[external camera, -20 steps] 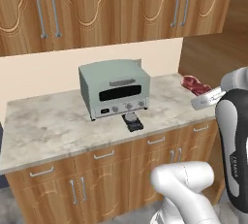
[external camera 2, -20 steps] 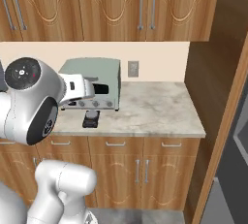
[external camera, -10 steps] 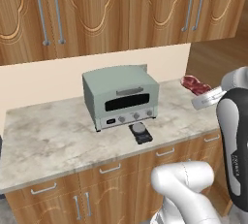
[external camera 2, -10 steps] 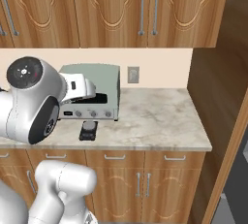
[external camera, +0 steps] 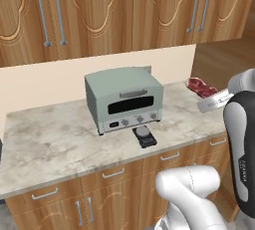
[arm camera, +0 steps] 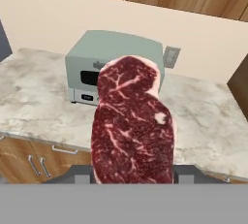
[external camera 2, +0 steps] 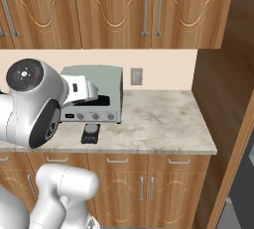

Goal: Take the steak from the fridge and place it on the digital scale on the counter by the fridge. Wait a few seconds for a reading, then move it to the plate on the dining counter.

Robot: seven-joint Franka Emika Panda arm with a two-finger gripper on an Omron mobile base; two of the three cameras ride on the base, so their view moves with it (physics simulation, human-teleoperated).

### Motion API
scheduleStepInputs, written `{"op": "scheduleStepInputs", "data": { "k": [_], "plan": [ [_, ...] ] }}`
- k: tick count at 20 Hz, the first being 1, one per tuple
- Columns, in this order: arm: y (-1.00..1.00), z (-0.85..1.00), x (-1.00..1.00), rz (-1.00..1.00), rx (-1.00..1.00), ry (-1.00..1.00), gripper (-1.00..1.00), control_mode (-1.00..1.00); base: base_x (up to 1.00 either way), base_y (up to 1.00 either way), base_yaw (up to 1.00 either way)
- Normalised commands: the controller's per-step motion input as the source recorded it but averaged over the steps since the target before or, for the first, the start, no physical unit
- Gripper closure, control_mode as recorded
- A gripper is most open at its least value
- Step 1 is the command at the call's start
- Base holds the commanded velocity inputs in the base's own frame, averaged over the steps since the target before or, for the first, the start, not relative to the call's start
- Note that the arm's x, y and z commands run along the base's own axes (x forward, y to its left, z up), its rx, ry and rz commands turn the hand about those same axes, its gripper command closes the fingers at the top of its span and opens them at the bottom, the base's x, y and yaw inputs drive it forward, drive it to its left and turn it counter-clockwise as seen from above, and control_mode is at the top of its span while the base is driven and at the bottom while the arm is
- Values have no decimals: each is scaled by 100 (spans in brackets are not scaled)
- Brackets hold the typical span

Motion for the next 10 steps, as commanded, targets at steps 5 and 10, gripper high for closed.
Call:
{"op": "scheduleStepInputs", "data": {
  "k": [5, 10],
  "plan": [
    [24, -6, 2, -1, -6, 17, 100, -100, 0, 0, 0],
    [54, -51, 13, -3, -12, 48, 100, -100, 0, 0, 0]
  ]
}}
